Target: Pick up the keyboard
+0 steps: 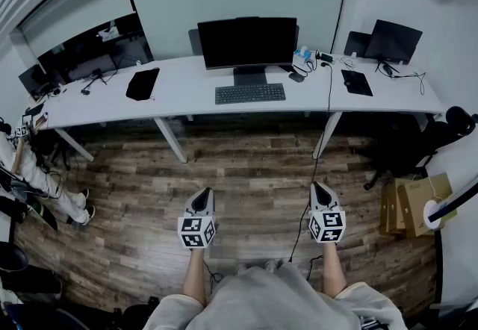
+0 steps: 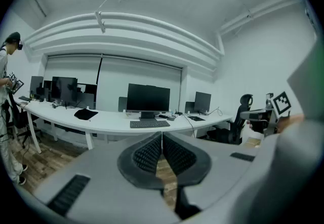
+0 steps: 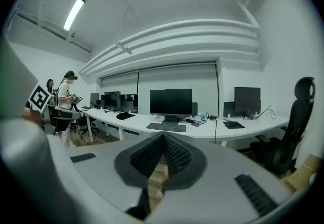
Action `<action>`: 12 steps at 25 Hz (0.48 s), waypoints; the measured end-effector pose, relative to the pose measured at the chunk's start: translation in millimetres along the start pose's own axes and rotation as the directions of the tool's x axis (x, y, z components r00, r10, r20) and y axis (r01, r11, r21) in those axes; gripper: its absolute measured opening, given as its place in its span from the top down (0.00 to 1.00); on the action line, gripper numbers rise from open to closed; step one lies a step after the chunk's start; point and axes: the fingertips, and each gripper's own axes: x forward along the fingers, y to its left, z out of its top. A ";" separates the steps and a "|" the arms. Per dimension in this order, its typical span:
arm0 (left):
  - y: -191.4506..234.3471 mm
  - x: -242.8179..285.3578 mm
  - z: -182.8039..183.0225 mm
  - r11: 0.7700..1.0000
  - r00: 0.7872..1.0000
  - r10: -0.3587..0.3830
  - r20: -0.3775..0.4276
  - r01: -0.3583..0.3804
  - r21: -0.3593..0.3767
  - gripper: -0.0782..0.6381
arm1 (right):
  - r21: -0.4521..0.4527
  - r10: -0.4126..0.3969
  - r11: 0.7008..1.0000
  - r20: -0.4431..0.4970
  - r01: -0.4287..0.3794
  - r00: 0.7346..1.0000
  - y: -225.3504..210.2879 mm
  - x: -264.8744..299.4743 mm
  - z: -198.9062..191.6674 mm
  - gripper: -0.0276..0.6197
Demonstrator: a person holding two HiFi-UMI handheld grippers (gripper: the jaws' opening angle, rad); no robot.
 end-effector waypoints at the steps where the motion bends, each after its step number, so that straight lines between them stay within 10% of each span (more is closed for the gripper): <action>1: 0.3 0.3 -0.1 1.000 1.000 0.000 0.001 0.000 0.000 0.87 | -0.001 0.000 1.000 -0.001 0.000 1.000 0.3 0.0 -1.4 0.96; 12: -3.1 0.2 -3.0 1.000 1.000 0.002 -0.003 -0.002 -0.003 0.87 | -0.009 0.000 1.000 -0.014 0.000 1.000 -2.8 -6.4 -6.5 0.96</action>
